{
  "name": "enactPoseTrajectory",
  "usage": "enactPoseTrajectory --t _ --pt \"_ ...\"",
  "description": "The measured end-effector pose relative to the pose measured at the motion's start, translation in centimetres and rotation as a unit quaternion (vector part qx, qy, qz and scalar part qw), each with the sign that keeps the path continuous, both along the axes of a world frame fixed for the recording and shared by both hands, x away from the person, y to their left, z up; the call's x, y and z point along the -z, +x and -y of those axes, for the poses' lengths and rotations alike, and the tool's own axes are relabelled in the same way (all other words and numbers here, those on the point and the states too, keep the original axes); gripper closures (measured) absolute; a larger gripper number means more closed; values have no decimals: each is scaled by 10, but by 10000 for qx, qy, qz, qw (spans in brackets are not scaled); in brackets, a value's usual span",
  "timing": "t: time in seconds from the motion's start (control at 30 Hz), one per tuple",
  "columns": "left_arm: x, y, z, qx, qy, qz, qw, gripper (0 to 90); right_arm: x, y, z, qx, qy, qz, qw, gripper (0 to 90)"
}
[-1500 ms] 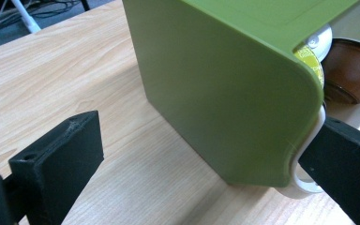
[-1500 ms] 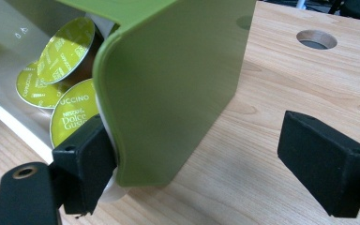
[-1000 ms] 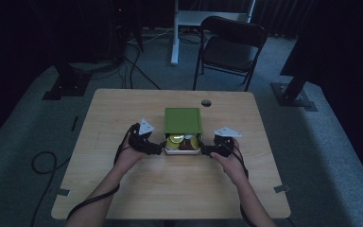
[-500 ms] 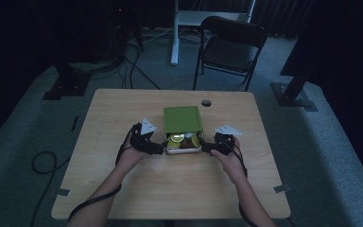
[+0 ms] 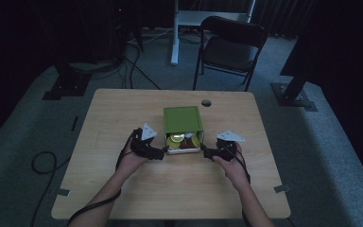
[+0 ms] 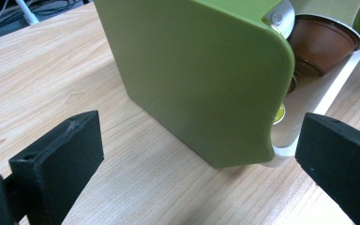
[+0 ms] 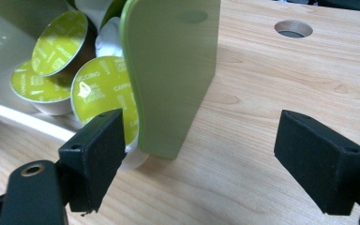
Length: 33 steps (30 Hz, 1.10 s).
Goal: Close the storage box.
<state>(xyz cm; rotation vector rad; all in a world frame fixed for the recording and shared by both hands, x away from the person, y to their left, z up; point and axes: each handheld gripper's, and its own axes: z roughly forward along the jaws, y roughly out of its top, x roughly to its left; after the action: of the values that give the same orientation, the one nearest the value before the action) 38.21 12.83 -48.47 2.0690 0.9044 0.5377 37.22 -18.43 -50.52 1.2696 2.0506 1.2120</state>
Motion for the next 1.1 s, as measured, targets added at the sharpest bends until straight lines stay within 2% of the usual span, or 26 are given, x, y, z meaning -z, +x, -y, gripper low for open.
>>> enactPoseTrajectory --t 0.27,0.4,0.63,0.9,0.97,1.1 --pt "-4 2 3 -71 -55 31 10000 14 2 -6 7 48 52 -20 10000 163" --pt "-1 -3 5 54 -84 15 9999 13 4 -10 10 38 58 -33 10000 163" --pt "12 -13 -5 254 -116 -174 9995 13 8 -15 16 15 2 -42 10000 152" --pt "12 -19 -14 397 -189 -234 9988 13 9 -19 17 -17 25 -18 10000 136" --pt "11 -21 -17 466 -263 -288 9982 12 9 -21 18 10 34 -4 10000 136" --pt "9 -25 -22 547 -321 -291 9976 12 8 -25 20 -2 120 34 9999 136"
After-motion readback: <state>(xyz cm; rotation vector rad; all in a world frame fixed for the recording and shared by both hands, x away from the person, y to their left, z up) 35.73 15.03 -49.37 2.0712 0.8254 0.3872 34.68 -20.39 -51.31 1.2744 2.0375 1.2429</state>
